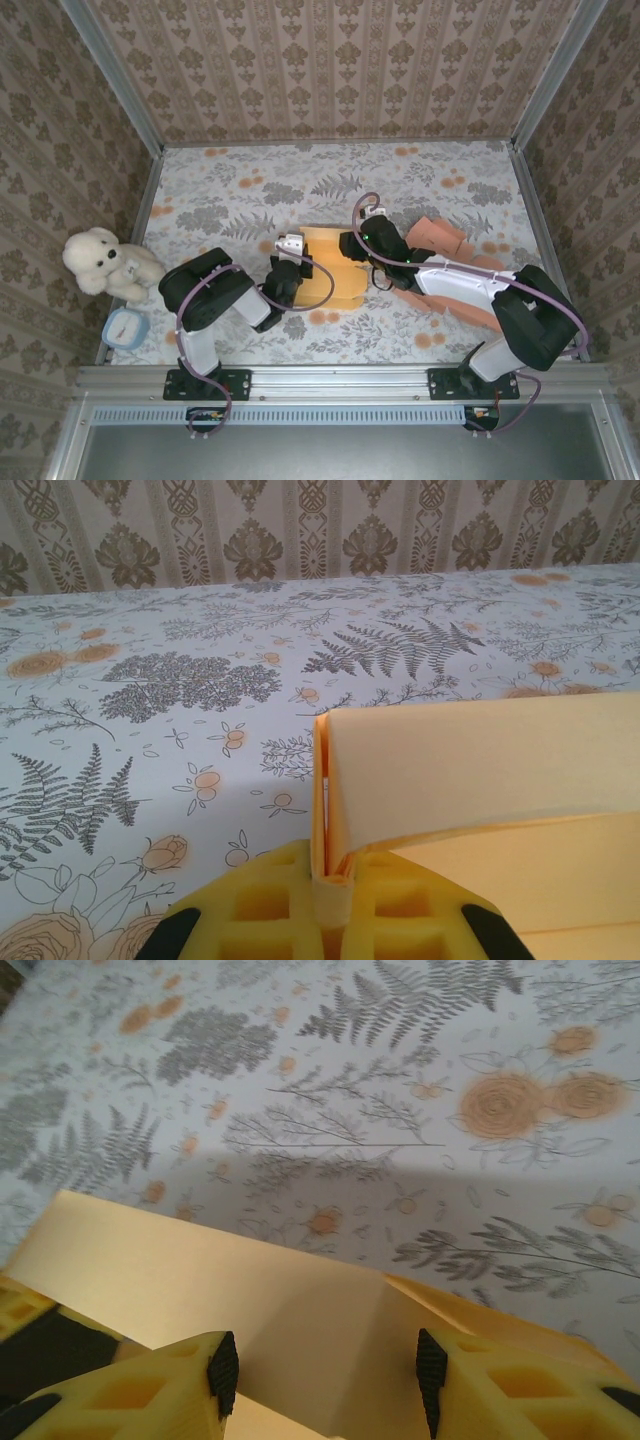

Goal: Fold the paper box

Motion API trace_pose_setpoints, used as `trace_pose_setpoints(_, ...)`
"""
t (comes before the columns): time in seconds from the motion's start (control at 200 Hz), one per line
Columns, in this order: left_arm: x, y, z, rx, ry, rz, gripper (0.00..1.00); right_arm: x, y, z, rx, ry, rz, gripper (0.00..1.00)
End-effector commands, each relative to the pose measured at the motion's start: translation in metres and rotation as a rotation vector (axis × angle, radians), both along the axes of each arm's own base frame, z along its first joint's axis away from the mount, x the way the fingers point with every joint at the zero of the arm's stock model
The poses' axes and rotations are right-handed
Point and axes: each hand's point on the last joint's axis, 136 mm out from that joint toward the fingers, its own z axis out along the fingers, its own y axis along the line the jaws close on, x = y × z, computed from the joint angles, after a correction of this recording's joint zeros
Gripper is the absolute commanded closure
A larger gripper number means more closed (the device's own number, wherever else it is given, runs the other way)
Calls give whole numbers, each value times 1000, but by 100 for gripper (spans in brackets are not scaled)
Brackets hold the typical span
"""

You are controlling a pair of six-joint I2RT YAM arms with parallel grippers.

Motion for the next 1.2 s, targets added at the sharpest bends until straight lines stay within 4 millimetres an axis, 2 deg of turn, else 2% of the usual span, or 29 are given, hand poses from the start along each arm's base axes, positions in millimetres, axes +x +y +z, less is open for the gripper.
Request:
trace_pose_setpoints(0.0,-5,-3,0,-24,15,-5,100,-2,21,11,158,-7,45,47)
trace_pose_setpoints(0.175,-9,-9,-3,-21,19,-23,100,-5,34,21,294,-29,84,49)
trace_pose_setpoints(0.425,-11,-3,0,-45,22,-8,100,-7,26,17,331,-25,71,50)
trace_pose_setpoints(0.52,-10,0,-1,-42,26,-1,100,-11,19,10,284,-16,71,50)
trace_pose_setpoints(0.76,-9,12,-9,-44,46,29,100,-17,-15,-16,104,-16,4,47)
trace_pose_setpoints(0.99,-10,11,-6,-44,40,17,100,-13,-24,-33,3,5,6,46)
trace_pose_setpoints(1.195,-11,10,-4,-42,39,7,100,-10,-34,-39,-58,6,-20,44)
